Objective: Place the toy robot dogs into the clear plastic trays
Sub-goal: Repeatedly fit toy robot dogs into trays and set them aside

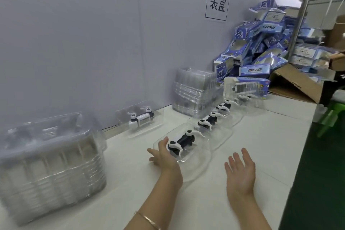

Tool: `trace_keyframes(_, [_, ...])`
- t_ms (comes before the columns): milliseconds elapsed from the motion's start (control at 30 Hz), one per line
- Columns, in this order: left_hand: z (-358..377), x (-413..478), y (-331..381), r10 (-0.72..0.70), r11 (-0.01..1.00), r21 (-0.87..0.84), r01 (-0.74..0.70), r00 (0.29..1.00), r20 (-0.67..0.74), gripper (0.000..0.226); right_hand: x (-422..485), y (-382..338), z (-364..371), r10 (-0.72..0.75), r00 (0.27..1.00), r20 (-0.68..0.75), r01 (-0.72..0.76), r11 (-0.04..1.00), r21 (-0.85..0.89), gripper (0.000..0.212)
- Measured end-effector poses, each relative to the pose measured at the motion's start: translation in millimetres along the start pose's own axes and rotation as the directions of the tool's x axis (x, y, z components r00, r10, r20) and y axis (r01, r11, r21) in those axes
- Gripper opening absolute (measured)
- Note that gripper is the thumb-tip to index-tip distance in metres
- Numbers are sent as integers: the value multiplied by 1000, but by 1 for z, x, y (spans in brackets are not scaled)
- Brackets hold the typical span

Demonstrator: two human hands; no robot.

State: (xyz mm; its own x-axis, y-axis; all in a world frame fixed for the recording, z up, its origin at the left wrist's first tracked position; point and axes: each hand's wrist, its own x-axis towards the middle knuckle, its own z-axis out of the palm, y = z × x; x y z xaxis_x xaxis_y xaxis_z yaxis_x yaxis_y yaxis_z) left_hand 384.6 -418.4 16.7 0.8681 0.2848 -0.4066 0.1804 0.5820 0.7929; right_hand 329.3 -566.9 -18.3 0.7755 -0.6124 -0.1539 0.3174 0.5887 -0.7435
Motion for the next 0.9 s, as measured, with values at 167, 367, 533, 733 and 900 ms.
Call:
trace_keyframes(167, [-37,-14,15,98,993,69,-98,995,0,60,-1,3,0,-51,994,93,62,992,-113,39])
trace_keyframes(367, [-156,-48,87,538,842,20,-539,837,-105,31,-52,16,19,-359,840,406,523,737,-428,33])
trace_keyframes(533, [-245,-50,159,814,564,290,-773,460,-355,47,-122,37,106,-361,497,789,829,465,-310,26])
trace_keyframes(733, [-282,-15,180,626,579,623,-526,777,73,142,-186,69,226,36,92,995,989,111,-96,49])
trace_keyframes(900, [-281,7,176,640,610,529,-590,760,110,116,-194,102,265,298,71,952,984,-174,-19,63])
